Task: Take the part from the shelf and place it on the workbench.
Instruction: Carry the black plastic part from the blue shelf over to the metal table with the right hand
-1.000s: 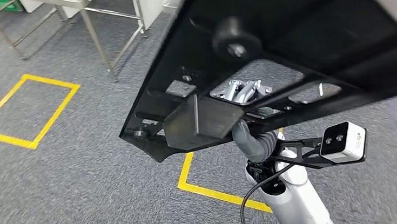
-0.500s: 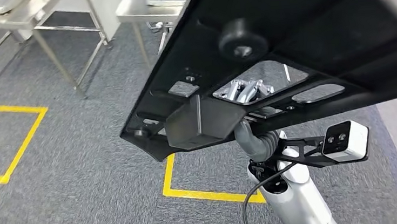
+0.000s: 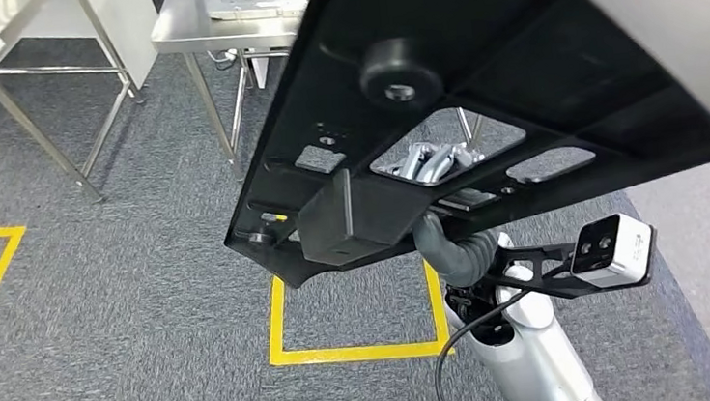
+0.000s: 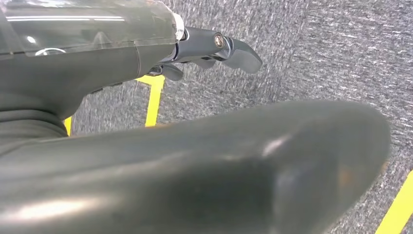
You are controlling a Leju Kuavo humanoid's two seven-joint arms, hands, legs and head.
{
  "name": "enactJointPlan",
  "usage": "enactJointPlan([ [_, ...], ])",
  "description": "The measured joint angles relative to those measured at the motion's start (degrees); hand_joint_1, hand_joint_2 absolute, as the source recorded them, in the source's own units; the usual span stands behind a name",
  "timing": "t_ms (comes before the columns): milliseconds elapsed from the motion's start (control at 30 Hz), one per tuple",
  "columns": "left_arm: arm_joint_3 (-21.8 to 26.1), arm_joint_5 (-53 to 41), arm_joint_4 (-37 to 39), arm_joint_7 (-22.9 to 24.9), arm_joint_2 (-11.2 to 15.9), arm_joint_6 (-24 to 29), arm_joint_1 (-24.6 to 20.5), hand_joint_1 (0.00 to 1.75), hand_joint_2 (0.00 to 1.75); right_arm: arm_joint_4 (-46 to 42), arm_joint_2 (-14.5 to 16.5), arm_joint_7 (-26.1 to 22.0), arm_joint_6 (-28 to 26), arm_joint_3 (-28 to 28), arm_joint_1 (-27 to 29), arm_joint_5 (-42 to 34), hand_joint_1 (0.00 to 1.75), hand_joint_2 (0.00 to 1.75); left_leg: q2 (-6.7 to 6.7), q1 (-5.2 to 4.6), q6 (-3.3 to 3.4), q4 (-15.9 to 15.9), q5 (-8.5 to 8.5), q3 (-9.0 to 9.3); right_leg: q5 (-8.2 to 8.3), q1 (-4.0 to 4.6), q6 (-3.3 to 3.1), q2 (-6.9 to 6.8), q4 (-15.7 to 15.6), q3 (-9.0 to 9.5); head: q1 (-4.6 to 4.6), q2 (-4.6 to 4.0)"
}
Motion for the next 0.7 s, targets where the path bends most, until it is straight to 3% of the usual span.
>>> enactJointPlan([
  [67,0.0,-0.09,0.0,0.1,0.03,-0.14,0.17,0.0,0.0,0.02,0.01,0.02,-0.04,-0.16,0.25,0.1,1.61,1.75,0.66,-0.12,0.11,0.04,-0.11,0.0,-2.56,-0.31,0.34,-1.17,6.94,-3.58,-0.01,0.01],
  [100,0.0,-0.12,0.0,0.13,0.04,-0.25,0.21,0.0,0.0,0.03,0.01,0.02,-0.05,-0.27,0.38,0.13,1.61,1.75,0.93,-0.14,0.1,0.06,-0.19,0.02,-2.45,-0.42,0.4,-1.35,8.19,-4.31,-0.01,0.01],
  [133,0.0,-0.14,0.0,0.14,0.04,-0.37,0.2,0.0,0.0,0.03,0.01,0.02,-0.05,-0.39,0.47,0.15,1.61,1.75,1.13,-0.15,0.05,0.07,-0.28,0.11,-1.26,-0.47,0.36,-1.44,7.11,-3.86,-0.01,0.01],
  [200,0.0,-0.12,0.0,0.12,0.03,-0.53,0.14,0.0,0.0,0.04,0.01,-0.02,-0.07,-0.55,0.48,0.2,1.61,1.75,1.37,-0.16,-0.2,0.06,-0.54,0.48,2.55,-0.39,-0.11,-1.64,-0.3,-0.17,-0.01,0.01],
  [267,-0.01,-0.05,0.0,0.08,0.0,-0.61,0.07,0.0,0.0,0.04,0.01,-0.06,-0.07,-0.66,0.43,0.26,1.61,1.75,1.5,-0.3,-0.71,0.08,-0.86,0.71,4.53,0.01,-0.75,-1.86,-6.62,3.07,-0.01,0.01],
  [333,-0.01,0.02,0.0,0.07,0.0,-0.66,0.06,0.0,0.0,0.04,0.02,-0.08,-0.07,-0.72,0.43,0.34,1.61,1.75,1.64,-0.34,-1.36,-0.07,-1.09,0.85,4.39,0.41,-1.27,-1.85,-7.94,3.72,-0.01,0.0],
  [433,-0.01,0.07,0.0,-0.02,0.1,-0.69,-0.01,0.0,0.0,0.02,0.15,-0.09,-0.05,-0.77,0.4,0.42,1.61,1.75,1.85,-0.3,-2.24,0.94,-2.03,0.73,4.48,0.07,-2.23,-1.69,-8.81,4.45,-0.01,0.0],
  [500,-0.02,0.14,0.0,-0.11,0.18,-0.74,0.03,0.0,0.0,0.04,0.37,-0.16,-0.04,-0.78,0.4,0.41,1.61,1.75,1.85,-0.24,-2.55,6.42,-4.7,-1.82,4.38,-0.02,-2.84,-1.72,-9.24,5.02,-0.01,0.01],
  [567,-0.02,0.18,0.0,-0.13,0.22,-0.76,0.23,0.0,0.0,0.17,0.48,-0.21,-0.04,-0.77,0.52,0.41,1.61,1.75,1.84,-0.23,-2.83,13.81,-7.33,-5.94,4.03,0.12,-3.18,-1.66,-9.17,5.3,-0.01,0.0],
  [600,-0.01,0.19,0.0,-0.13,0.25,-0.76,0.32,0.0,0.0,0.26,0.49,-0.2,-0.04,-0.76,0.6,0.41,1.61,1.75,1.84,-0.23,-2.94,15.68,-7.33,-7.24,3.8,0.17,-3.21,-1.58,-9.1,5.5,-0.01,0.0],
  [633,-0.01,0.19,0.0,-0.13,0.27,-0.76,0.39,0.0,0.0,0.32,0.49,-0.2,-0.04,-0.75,0.66,0.41,1.61,1.75,1.84,-0.22,-2.98,15.36,-6.15,-7.52,3.54,0.18,-3.14,-1.48,-9.01,5.77,-0.01,0.0],
  [700,0.0,0.19,0.0,-0.14,0.32,-0.76,0.42,0.0,0.0,0.34,0.54,-0.21,-0.04,-0.75,0.71,0.41,1.61,1.75,1.84,-0.21,-2.84,8.95,-1.57,-5.15,2.82,0.15,-2.85,-1.31,-8.74,6.47,-0.01,0.01],
])
